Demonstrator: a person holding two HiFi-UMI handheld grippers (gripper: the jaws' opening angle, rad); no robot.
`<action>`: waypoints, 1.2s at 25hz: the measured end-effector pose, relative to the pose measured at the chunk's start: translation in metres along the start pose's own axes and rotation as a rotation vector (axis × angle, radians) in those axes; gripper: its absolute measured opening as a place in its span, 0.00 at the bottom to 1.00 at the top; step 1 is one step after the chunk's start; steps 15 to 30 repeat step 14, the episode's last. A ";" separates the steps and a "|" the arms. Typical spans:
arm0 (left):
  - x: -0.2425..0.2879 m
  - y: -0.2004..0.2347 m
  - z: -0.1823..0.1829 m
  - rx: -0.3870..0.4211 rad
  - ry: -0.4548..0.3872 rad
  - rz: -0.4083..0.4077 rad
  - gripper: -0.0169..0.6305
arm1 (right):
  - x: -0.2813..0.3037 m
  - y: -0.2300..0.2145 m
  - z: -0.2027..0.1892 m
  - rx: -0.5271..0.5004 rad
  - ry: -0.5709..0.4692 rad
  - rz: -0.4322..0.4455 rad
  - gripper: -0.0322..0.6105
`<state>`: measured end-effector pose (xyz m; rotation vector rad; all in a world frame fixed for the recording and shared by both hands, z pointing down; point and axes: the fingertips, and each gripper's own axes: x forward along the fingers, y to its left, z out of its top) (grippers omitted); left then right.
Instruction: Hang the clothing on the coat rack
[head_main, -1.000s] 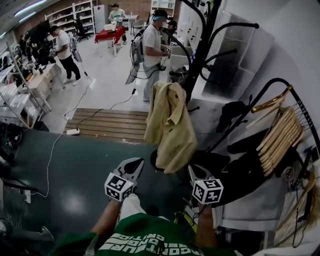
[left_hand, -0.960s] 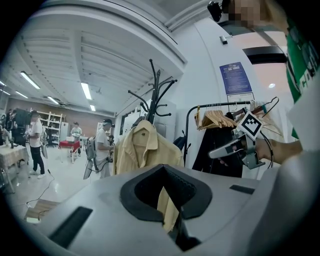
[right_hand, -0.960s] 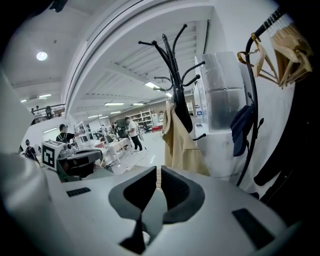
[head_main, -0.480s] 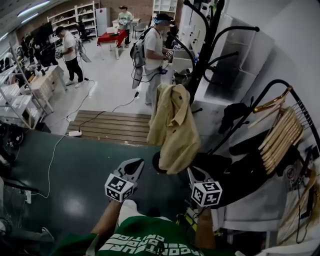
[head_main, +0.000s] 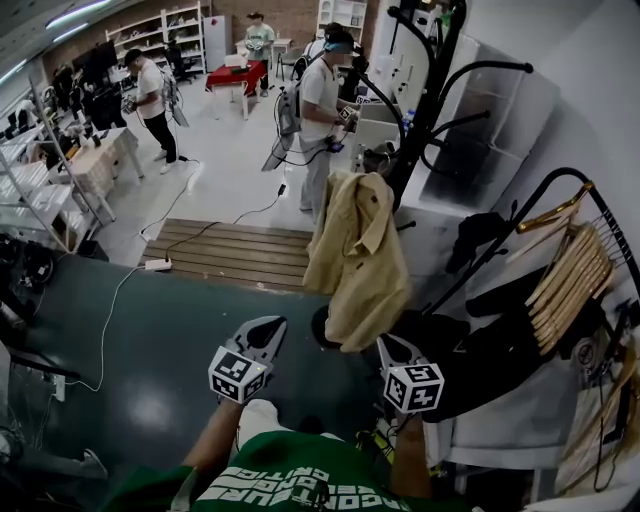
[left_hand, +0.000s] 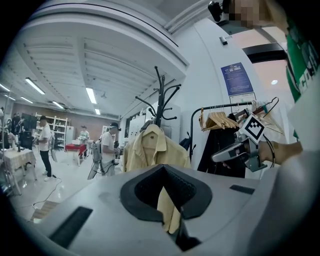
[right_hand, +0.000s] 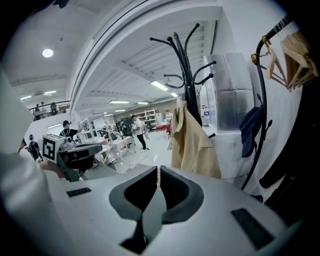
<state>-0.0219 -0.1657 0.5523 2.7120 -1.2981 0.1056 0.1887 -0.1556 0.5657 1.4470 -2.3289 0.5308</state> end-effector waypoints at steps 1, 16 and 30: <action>0.000 0.001 0.000 0.001 0.000 0.002 0.03 | 0.001 0.000 0.000 0.000 0.001 0.000 0.09; 0.001 0.005 0.008 -0.024 -0.022 0.008 0.03 | 0.004 -0.005 0.000 0.007 0.011 -0.002 0.09; 0.001 0.005 0.008 -0.024 -0.022 0.008 0.03 | 0.004 -0.005 0.000 0.007 0.011 -0.002 0.09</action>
